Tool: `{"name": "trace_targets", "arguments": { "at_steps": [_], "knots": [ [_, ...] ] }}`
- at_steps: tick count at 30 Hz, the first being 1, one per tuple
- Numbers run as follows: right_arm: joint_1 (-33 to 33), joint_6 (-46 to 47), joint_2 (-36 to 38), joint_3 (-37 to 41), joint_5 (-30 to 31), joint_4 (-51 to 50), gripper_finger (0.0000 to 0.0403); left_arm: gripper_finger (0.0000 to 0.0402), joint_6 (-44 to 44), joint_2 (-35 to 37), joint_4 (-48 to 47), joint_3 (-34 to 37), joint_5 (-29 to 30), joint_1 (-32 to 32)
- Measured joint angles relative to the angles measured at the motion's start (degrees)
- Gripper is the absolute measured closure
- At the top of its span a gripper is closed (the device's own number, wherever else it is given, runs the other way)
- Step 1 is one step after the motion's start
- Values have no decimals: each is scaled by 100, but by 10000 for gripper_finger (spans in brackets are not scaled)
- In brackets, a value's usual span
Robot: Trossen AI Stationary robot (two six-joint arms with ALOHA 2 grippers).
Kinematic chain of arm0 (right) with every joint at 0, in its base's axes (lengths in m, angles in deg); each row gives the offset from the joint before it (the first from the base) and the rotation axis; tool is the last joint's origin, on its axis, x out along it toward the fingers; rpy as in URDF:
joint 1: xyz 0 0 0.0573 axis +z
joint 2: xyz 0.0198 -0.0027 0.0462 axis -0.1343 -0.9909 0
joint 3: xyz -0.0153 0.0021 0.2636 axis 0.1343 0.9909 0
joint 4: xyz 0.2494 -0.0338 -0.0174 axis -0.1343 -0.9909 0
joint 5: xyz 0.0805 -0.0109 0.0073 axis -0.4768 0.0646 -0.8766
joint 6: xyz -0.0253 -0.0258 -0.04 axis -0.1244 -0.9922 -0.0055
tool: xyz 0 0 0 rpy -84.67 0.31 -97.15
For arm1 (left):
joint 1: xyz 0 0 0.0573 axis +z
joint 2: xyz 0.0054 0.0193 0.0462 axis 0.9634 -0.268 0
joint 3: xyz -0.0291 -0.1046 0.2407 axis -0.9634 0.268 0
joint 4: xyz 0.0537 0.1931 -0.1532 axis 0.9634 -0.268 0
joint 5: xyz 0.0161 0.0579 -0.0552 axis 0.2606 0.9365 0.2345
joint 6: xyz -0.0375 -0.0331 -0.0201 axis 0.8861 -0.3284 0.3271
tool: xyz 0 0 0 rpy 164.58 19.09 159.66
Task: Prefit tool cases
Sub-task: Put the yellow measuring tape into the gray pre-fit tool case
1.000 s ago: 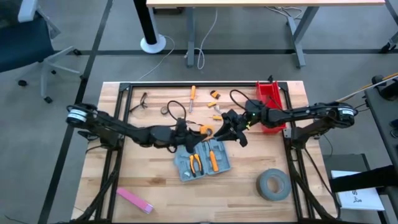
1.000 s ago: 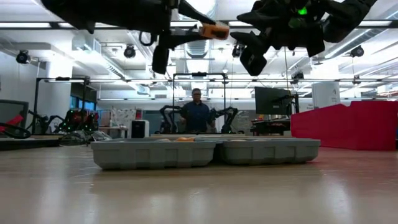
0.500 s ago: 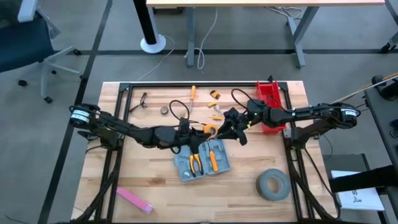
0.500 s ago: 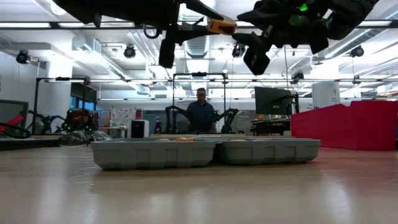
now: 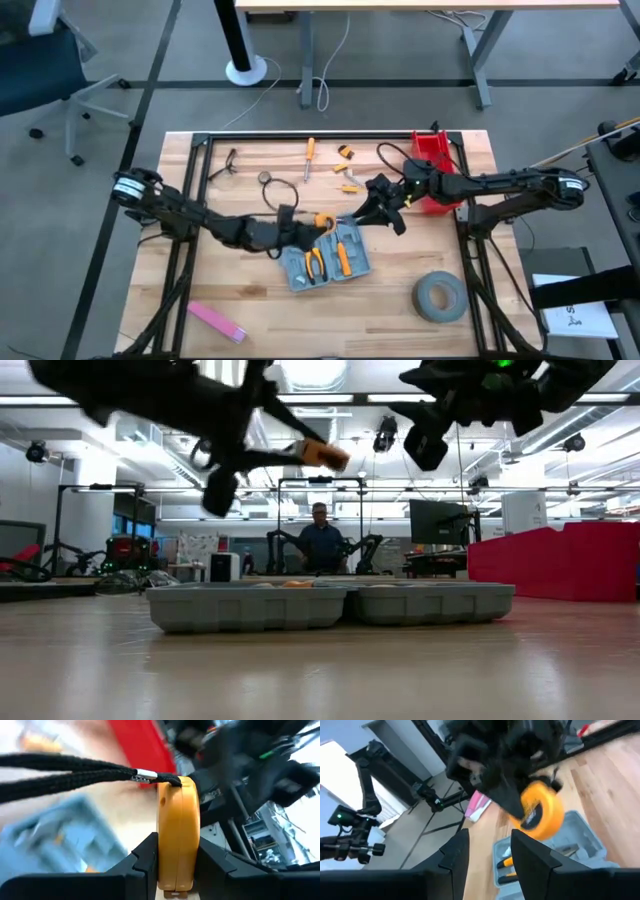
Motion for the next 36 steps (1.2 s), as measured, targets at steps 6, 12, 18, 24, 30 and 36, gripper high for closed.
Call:
{"name": "trace_targets", "arguments": {
  "at_steps": [6, 12, 18, 24, 30, 36],
  "knots": [
    [-4, -331, 310, 9, 192, -419, 294, 313, 983, 2, 8, 354, -101, -271],
    [3, -351, 282, 23, 191, -552, 300, 313, 1371, 172, -1040, 453, -339, -271],
    [9, -353, 284, 81, 190, -593, 290, 313, 1548, 674, -2195, 384, -403, -269],
    [9, -353, 284, 87, 189, -591, 284, 313, 1846, 1345, -3479, 379, -485, -273],
    [9, -369, 284, 90, 189, -582, 292, 313, 2190, 1363, -3998, 379, -786, -189],
    [11, -355, 284, 101, 189, -501, 303, 313, 2212, 1149, -3975, 379, -977, -41]
  ]
}}
